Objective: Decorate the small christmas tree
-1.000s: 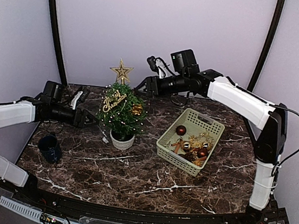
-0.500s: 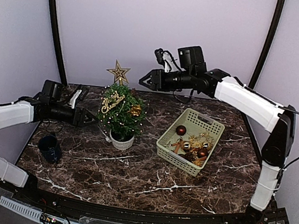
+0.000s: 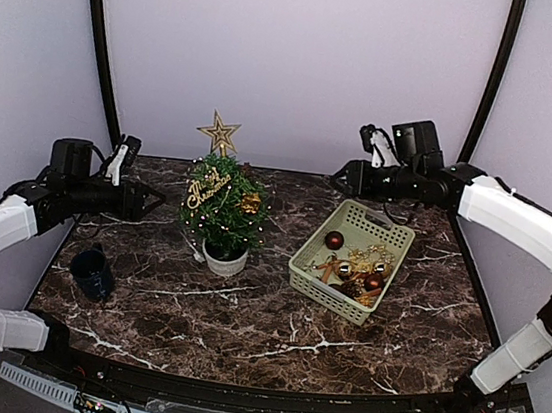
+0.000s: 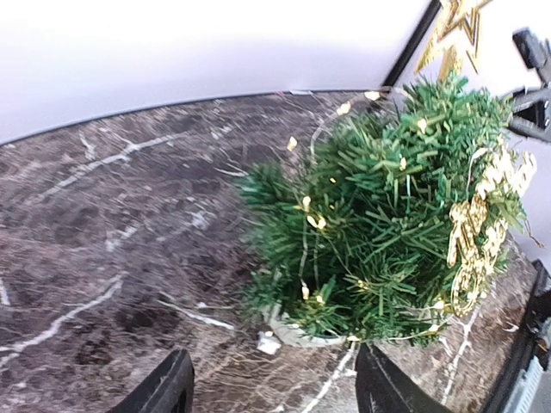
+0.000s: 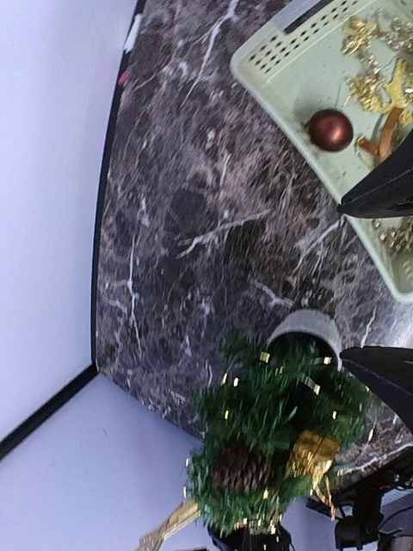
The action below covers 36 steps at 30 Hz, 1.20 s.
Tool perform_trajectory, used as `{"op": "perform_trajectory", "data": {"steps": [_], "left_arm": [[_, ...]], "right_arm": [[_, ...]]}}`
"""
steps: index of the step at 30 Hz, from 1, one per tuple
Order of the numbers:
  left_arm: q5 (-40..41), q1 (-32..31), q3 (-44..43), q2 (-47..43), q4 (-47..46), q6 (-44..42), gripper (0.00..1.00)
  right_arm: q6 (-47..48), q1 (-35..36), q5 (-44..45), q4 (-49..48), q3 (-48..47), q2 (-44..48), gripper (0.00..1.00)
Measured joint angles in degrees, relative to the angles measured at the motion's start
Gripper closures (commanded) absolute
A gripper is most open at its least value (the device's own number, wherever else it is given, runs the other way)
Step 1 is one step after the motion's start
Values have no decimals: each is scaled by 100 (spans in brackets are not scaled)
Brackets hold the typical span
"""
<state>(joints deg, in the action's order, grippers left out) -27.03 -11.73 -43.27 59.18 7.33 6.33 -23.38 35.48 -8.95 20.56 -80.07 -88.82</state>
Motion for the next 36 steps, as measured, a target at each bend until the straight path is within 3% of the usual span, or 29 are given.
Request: {"op": "perform_trajectory", "data": {"steps": [5,9,22,36], "left_arm": [[546,13,24,-330,0,-129,33],[835,24,24,-374,4,-225,33],[1016,26,28,-299,9,-302,33],[992,26,28,-212,9,-315,33]], "right_arm": [[-50,-531,144,118,981,68,50],[68,-621,334,334,1102,-402,54],[905,-501,452,879,-116,-2321,62],[1436,28,955,1672,-396,-2677,64]]}}
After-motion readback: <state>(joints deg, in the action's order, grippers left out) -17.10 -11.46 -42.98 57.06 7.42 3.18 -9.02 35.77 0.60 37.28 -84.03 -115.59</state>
